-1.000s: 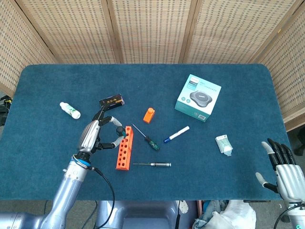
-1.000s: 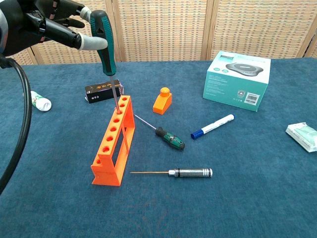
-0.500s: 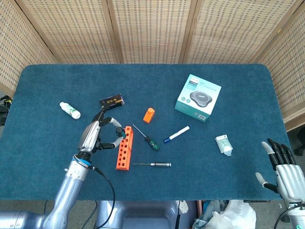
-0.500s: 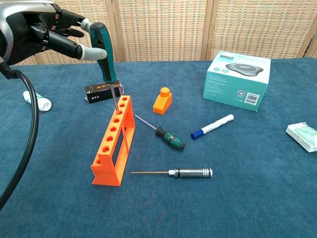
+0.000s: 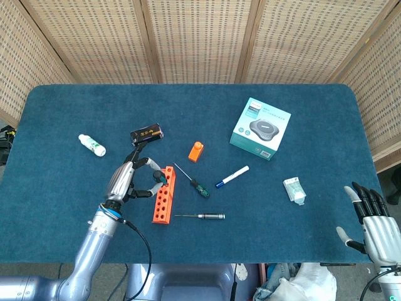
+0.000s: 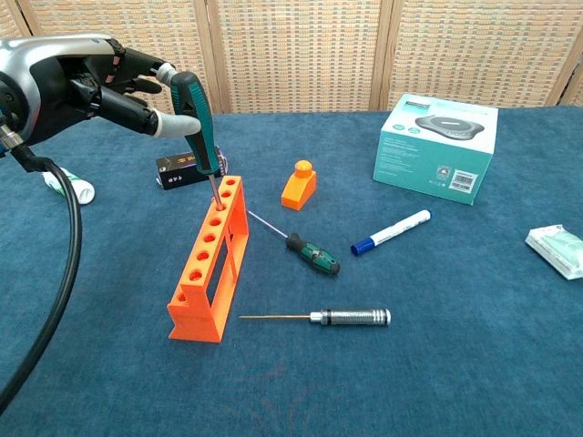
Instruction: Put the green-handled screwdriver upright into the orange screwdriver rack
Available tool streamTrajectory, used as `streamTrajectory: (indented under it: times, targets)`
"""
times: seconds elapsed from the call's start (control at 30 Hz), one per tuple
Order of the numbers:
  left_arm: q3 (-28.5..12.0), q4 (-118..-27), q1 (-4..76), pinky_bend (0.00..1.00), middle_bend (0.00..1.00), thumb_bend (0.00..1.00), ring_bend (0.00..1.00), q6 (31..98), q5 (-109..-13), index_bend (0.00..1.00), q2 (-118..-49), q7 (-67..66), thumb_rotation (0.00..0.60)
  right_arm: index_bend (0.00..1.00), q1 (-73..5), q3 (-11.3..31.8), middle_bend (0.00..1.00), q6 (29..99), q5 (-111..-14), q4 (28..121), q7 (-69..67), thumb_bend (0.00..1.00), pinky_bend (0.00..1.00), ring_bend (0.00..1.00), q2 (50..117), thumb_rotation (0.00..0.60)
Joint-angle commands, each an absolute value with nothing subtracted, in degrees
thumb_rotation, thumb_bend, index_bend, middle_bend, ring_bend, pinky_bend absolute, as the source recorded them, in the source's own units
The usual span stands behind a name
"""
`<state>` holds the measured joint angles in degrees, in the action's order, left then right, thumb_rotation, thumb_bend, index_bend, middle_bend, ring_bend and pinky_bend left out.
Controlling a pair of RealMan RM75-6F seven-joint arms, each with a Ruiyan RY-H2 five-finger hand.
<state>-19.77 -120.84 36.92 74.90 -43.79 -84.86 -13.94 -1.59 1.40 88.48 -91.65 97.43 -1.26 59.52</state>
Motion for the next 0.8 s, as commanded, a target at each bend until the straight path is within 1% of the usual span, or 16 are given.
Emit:
streamTrajectory:
  times: [0.03,0.43,0.8]
  targets:
    - [-19.5,-120.5,37.1,0.0,0.01,0.37,0.0,74.8,-43.7,0.57,-85.2,-14.1,0.6,0.0,-1.6,1.4,0.0,88.6,-91.8,97.4,-1.2,0.26,0.0,0.0,59.5,0.6]
    - [-18.7,-118.4,37.3,0.0,0.01,0.36,0.0,74.2,-42.2,0.57,-86.3,-14.5,0.6,0.0,-1.6,1.4,0.0,88.5,-91.7,97.4,-1.4,0.26,0.0,0.0,59.5,0.6]
    - [-16.8,-116.0,36.7,0.0,0.01,0.37,0.0,72.5,-41.8,0.57,-86.9,-13.8,0.6,0.0,-1.6,1.4,0.0,88.5,-91.8,97.4,-1.1,0.26,0.0,0.0,59.6,0.6]
